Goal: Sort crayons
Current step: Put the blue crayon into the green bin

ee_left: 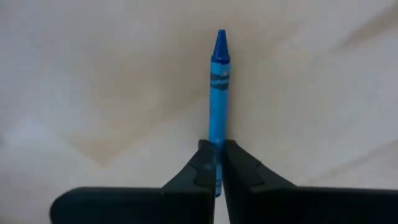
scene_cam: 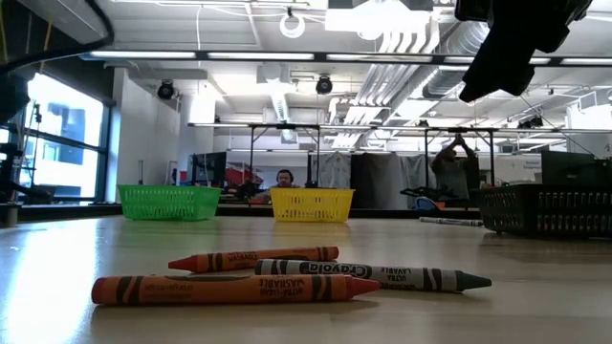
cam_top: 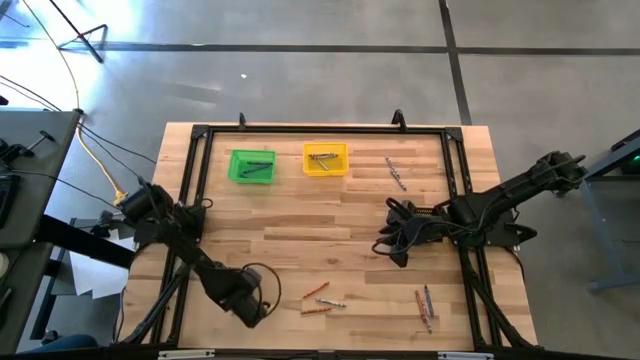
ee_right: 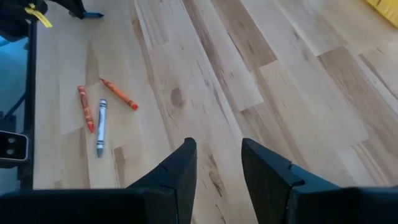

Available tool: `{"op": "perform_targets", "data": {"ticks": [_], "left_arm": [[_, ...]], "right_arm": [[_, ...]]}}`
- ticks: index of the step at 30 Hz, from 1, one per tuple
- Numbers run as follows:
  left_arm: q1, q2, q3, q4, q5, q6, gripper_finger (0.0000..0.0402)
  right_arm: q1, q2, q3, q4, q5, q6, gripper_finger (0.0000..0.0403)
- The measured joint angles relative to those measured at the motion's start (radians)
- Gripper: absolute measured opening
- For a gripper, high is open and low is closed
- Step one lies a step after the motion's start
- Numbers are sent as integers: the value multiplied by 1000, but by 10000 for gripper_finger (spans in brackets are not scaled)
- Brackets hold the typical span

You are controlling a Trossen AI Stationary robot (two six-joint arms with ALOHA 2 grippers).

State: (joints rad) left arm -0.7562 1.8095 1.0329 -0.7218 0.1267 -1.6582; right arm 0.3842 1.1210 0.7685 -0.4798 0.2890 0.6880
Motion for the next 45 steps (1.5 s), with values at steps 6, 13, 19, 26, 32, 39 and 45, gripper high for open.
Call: {"op": "perform_targets", "data": {"ticks": [6, 13, 19, 26, 32, 39, 45], "left_arm": [[27, -65, -4, -4, -174, 30, 0], [32, -156, -2, 11, -336, 72, 0], [60, -233, -2, -95, -596, 85, 0], [186, -303, -1, -197, -826, 239, 0], [378, -341, 0, -226, -890, 453, 0], [627, -350, 0, -224, -894, 678, 0], [833, -350, 0, -223, -871, 807, 0]], "right_arm": [[-4, 0, 0, -17, 2, 0, 121], [-4, 0, 0, -19, 2, -15, 121], [-4, 0, 0, -23, 56, -36, 121], [-4, 0, 0, -24, 138, -68, 121], [-4, 0, 0, -24, 241, -95, 121], [-4, 0, 0, -23, 308, -95, 121], [-4, 0, 0, -23, 311, -95, 121]]}}
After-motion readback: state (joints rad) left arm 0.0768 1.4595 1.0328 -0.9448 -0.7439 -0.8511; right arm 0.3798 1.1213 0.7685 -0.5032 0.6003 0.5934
